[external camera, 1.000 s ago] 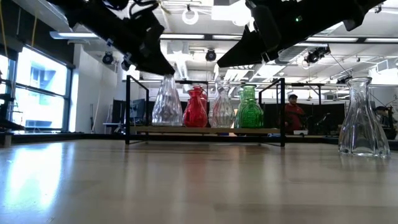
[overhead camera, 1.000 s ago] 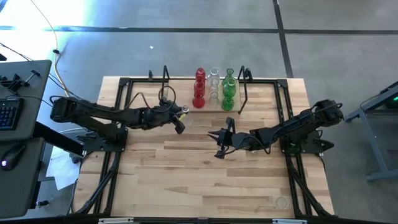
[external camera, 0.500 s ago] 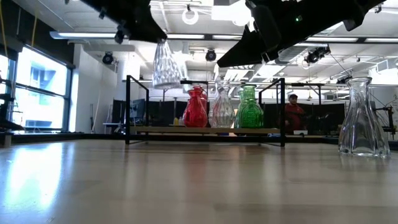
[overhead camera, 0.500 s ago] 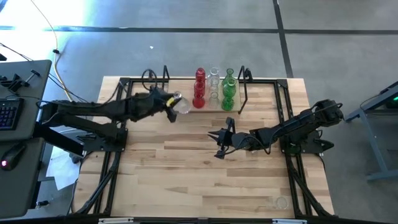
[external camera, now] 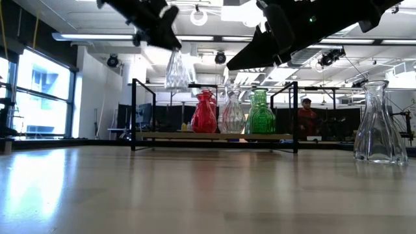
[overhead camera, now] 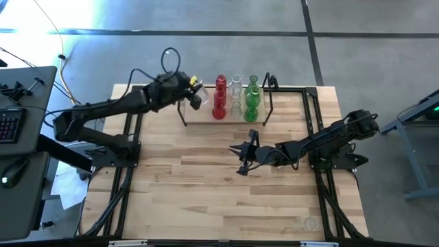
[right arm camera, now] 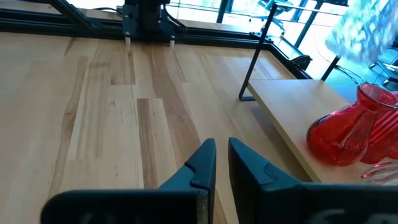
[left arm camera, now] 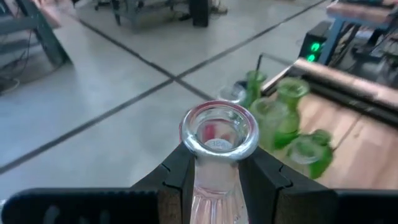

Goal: Sort vases onto shelf
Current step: Put the bottom left transparent vase on the shelf

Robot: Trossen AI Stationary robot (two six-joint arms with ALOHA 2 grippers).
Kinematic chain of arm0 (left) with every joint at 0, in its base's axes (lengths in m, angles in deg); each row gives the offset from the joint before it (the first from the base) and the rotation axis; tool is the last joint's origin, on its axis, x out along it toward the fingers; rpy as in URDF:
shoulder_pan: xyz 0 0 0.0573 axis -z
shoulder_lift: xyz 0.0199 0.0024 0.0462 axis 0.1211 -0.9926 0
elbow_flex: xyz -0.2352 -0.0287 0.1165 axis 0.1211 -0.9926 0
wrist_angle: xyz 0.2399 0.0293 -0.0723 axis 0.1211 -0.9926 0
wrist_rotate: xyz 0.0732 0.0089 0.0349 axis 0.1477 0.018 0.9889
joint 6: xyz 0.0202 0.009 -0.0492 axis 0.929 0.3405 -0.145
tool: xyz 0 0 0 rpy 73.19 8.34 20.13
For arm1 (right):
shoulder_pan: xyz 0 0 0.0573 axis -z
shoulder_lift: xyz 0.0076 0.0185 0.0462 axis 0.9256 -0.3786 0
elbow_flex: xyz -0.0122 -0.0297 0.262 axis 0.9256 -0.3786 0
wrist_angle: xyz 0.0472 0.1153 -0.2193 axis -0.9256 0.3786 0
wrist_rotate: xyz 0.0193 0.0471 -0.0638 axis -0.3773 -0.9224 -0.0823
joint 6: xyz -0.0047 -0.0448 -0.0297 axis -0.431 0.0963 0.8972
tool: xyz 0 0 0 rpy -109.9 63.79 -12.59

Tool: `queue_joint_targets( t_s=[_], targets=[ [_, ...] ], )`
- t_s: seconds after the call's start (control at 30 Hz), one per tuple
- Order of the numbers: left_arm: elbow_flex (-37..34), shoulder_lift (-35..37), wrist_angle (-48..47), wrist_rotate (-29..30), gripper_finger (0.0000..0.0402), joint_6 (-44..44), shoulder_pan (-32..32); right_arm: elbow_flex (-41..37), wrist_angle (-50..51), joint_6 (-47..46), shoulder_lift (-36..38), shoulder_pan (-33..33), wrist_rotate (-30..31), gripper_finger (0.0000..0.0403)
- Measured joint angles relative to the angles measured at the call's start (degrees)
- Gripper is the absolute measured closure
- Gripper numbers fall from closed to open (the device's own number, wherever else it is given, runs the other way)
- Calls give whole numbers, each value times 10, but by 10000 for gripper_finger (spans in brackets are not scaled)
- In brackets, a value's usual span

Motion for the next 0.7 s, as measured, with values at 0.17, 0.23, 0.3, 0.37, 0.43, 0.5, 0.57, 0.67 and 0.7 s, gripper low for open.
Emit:
queue_joint_targets(
  t_s=[0.17, 0.23, 0.3, 0.37, 0.43, 0.5, 0.57, 0.67, 0.7],
  targets=[
    [0, -61, 50, -25, 318, 9, -45, 0, 0, 0, 0, 0, -1, 379],
    [0, -81, 72, -36, 318, 9, -63, 0, 0, -4, 0, 0, -1, 379],
    [1, -99, 90, -49, 318, 10, -79, 0, 0, -10, 0, 0, -2, 379],
    [1, -114, 97, -53, 318, 10, -94, 0, 0, -10, 0, 0, -4, 379],
    [1, -128, 105, -66, 318, 10, -106, 0, 0, -10, 0, 0, -5, 379],
    [1, -141, 109, -74, 318, 10, -113, 0, 0, -10, 0, 0, -5, 379],
    [1, -151, 117, -75, 318, 10, -116, 0, 0, -10, 0, 0, -5, 379],
    [1, -161, 136, -78, 318, 10, -117, 0, 0, -9, 0, 0, -5, 379],
    [1, -163, 139, -78, 318, 11, -116, 0, 0, -9, 0, 0, -5, 379]
  ],
)
